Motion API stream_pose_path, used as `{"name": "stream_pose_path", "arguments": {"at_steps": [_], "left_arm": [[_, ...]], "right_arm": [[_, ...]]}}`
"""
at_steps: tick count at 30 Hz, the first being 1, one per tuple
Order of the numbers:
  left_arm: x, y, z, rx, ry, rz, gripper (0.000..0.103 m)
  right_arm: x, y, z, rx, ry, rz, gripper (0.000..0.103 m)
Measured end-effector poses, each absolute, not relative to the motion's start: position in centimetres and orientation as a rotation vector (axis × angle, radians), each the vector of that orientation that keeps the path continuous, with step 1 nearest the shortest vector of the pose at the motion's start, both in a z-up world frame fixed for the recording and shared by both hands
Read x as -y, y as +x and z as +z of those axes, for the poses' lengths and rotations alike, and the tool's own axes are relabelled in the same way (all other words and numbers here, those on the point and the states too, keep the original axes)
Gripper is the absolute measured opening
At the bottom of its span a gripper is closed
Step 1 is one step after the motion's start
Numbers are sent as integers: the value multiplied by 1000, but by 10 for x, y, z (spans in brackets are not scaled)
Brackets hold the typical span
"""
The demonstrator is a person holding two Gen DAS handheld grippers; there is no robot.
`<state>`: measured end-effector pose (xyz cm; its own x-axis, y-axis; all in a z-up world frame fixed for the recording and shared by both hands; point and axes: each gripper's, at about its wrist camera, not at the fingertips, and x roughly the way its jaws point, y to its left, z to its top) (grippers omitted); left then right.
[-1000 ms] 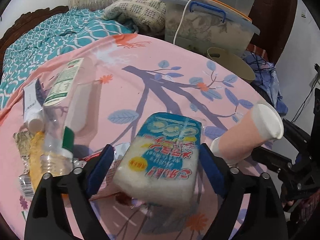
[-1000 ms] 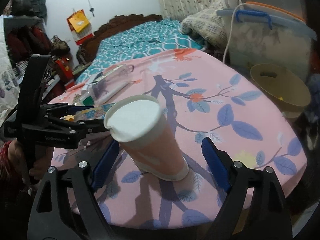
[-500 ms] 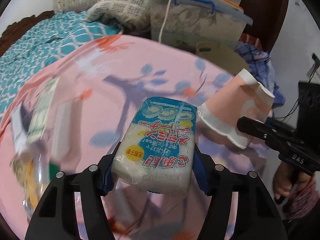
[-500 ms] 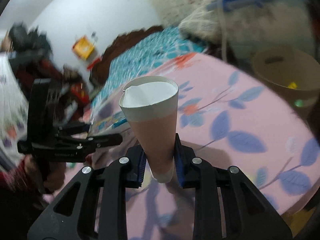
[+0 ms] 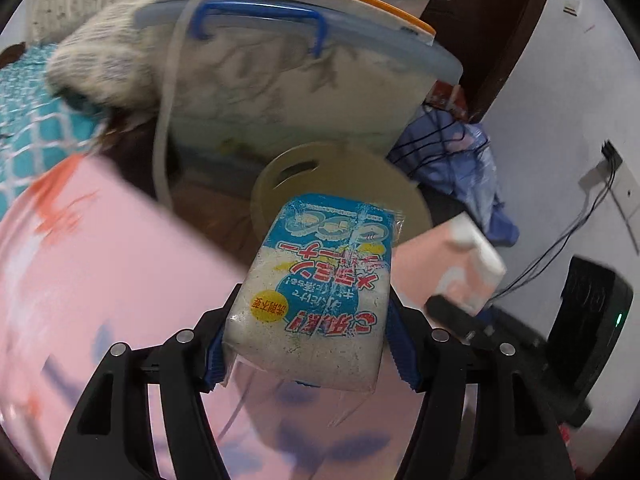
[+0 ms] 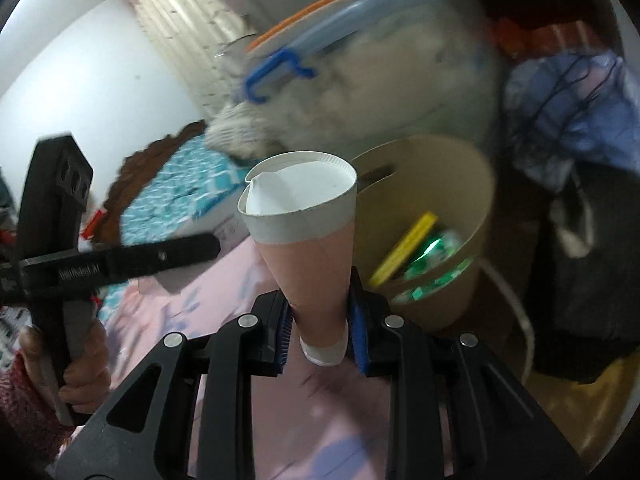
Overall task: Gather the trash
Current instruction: 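Carry sponge pack and paper cup to the wastebasket and release both, then return both tools to the bed and grasp the milk carton with the left tool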
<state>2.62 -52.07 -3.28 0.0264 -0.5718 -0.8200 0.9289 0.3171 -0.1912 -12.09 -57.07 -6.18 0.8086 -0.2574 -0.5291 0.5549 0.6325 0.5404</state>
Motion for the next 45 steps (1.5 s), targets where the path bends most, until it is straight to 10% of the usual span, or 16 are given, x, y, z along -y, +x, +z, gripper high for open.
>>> {"name": "stream_pose_path", "arguments": {"at_steps": [6, 45], "left_arm": [[586, 37, -54, -1023, 463, -1163, 87], [221, 25, -13, -668, 378, -754, 86]], "right_arm": [[616, -110, -75, -492, 757, -595, 68], [387, -83, -47, -544, 783, -311, 68]]}}
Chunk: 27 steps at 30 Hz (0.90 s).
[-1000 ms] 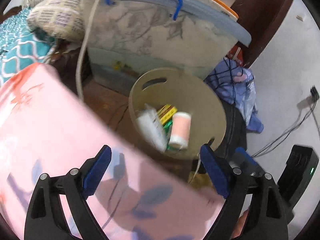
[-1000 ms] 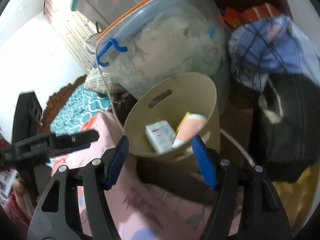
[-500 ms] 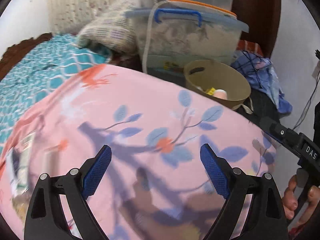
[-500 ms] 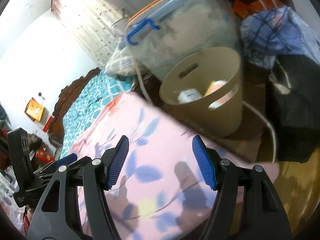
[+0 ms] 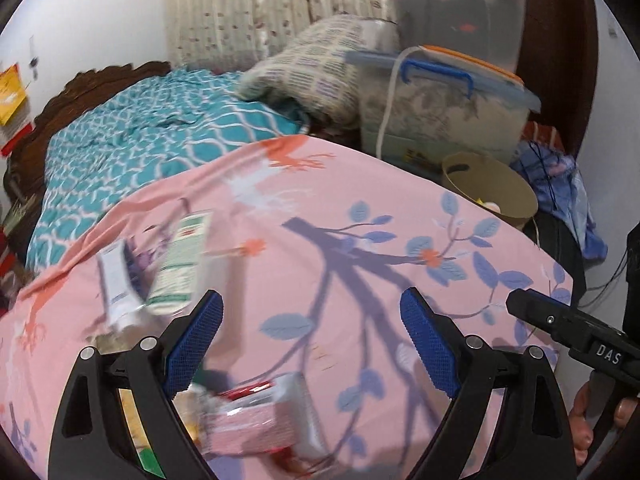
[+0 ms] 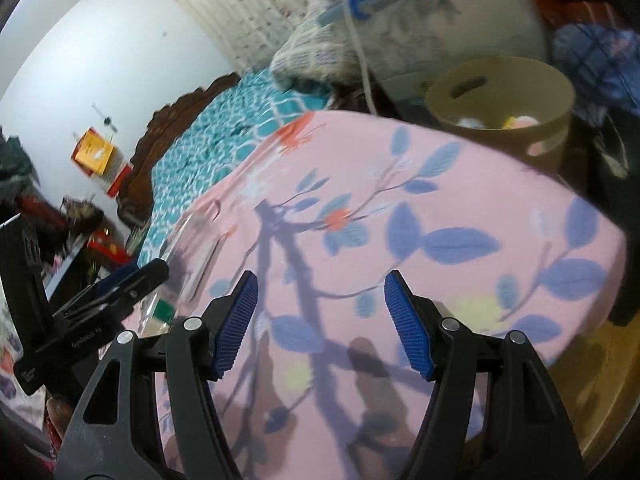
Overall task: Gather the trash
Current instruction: 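Return both tools to the bed and grasp the milk carton with the left tool, then lift the milk carton with the left tool while the right tool grasps the plastic bottle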
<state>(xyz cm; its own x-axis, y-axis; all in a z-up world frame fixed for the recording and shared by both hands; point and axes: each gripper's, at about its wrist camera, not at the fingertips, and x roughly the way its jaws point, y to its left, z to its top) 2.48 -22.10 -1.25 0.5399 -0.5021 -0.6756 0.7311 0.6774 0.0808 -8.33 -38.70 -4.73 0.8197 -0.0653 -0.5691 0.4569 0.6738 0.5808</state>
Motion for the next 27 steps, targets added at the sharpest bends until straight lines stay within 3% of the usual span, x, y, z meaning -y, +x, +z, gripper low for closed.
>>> {"name": "stream_pose_path", "arguments": {"at_steps": [11, 20, 23, 27], "left_arm": [[72, 154, 3, -846, 42, -515, 86], [131, 235, -32, -986, 179, -498, 86], [140, 249, -56, -1056, 206, -482, 66], [124, 248, -57, -1066, 151, -536, 61]], "right_arm": [[340, -19, -38, -640, 696, -183, 68], [301, 49, -22, -692, 588, -70, 73], [291, 76, -16, -705, 555, -39, 84], [276, 118, -13, -735, 522, -2, 91]]}}
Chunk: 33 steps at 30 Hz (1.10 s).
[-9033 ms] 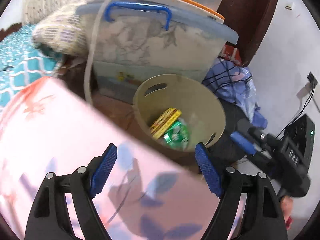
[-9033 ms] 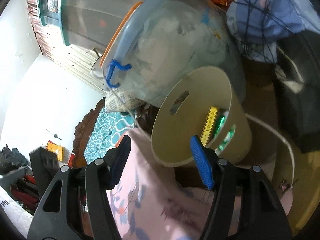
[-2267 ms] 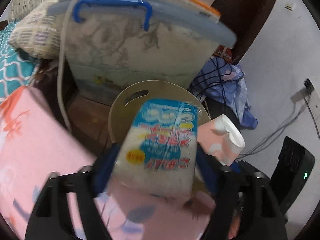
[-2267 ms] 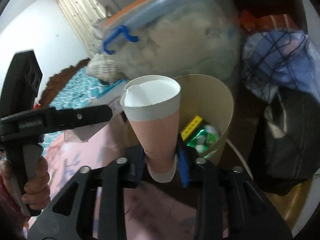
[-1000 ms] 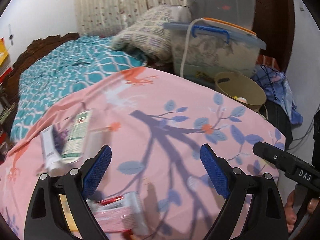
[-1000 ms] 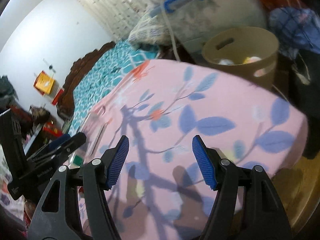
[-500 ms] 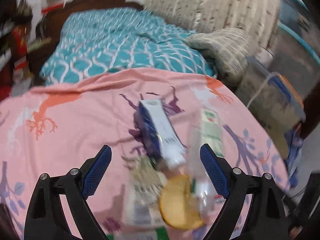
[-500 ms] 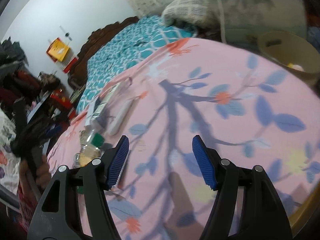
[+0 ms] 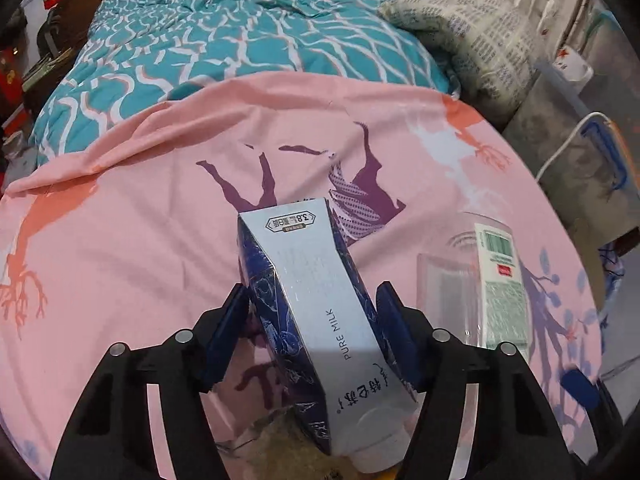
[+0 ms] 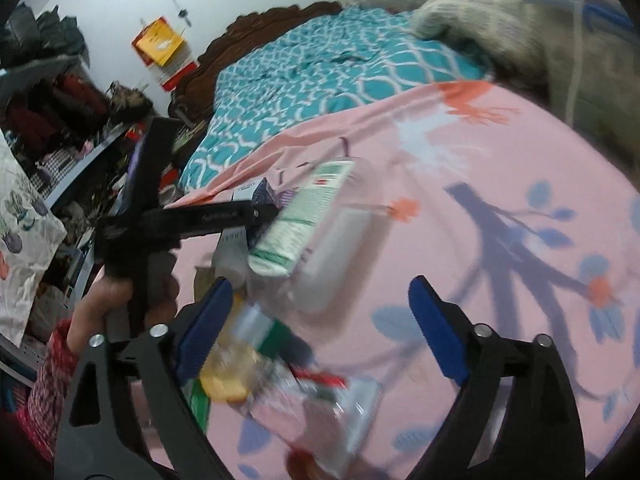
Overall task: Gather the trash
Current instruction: 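Lift the milk carton with the left tool while the right tool grasps the plastic bottle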
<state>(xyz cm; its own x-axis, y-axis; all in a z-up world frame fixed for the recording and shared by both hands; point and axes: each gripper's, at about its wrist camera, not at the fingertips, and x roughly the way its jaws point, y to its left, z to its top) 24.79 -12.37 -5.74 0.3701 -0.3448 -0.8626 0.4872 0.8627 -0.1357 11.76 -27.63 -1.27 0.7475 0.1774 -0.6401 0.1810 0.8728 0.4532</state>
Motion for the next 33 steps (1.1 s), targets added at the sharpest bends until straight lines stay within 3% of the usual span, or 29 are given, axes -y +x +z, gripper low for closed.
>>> {"name": "stream_pose_path", "arguments": {"at_steps": [9, 12, 24, 33], "left_arm": [[13, 220, 26, -884, -177, -647, 52], [-19, 204, 35, -845, -213, -634, 51], [-103, 133, -22, -900, -285, -565, 51], [-92, 107, -22, -881, -213, -557, 51]], "right_arm": [[248, 162, -44, -886, 500, 22, 90], [239, 165, -47, -915, 456, 45, 70], [283, 133, -35, -867, 492, 23, 66], [331, 109, -59, -766, 1011, 308, 66]]}}
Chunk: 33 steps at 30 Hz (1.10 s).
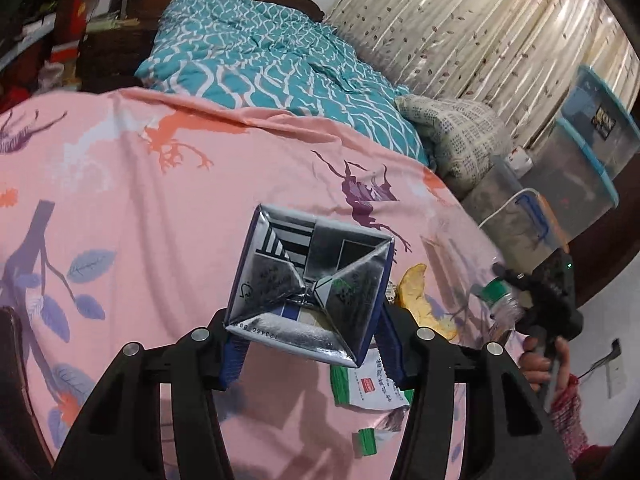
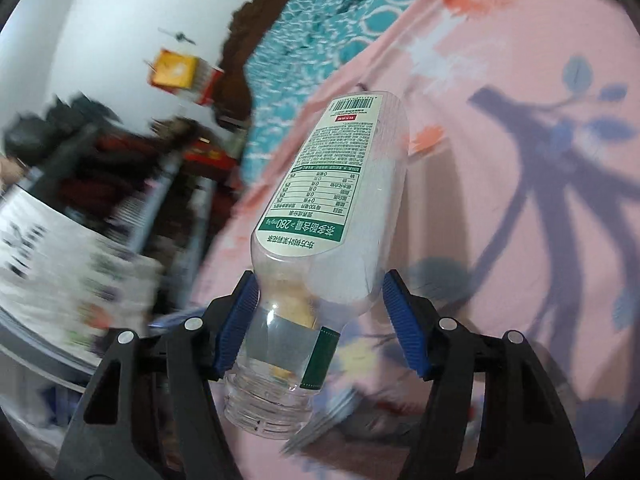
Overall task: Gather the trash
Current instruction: 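Lift the milk carton with the left tool while the right tool grasps the plastic bottle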
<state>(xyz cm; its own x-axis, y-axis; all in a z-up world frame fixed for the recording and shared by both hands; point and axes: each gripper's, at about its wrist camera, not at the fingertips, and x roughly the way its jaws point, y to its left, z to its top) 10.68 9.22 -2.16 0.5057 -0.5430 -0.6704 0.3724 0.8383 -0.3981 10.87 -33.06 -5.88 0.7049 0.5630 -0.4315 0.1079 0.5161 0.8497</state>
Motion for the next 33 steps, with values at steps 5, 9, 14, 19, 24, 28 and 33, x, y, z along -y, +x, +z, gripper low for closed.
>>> {"name": "stream_pose_path", "arguments": {"at_steps": [5, 9, 14, 19, 24, 28, 33], "left_arm": [[-68, 115, -23, -886, -160, -555, 51], [-53, 132, -23, -880, -133, -527, 51], [-37, 152, -25, -876, -98, -512, 51], [-27, 179, -34, -913, -87, -491, 52], [-31, 207, -39, -928, -93, -424, 61], [-38, 227, -43, -953, -123, -381, 65], [-27, 251, -46, -980, -116, -360, 74]], "right_arm": [[330, 113, -62, -764, 1037, 247, 71], [326, 111, -54, -773, 888, 103, 78], [310, 103, -35, -775, 687, 28, 80], [280, 108, -22, -791, 522, 42, 82], [246, 111, -17, -801, 421, 82, 82], [228, 112, -20, -815, 329, 66, 82], [228, 116, -32, -857, 320, 44, 81]]}}
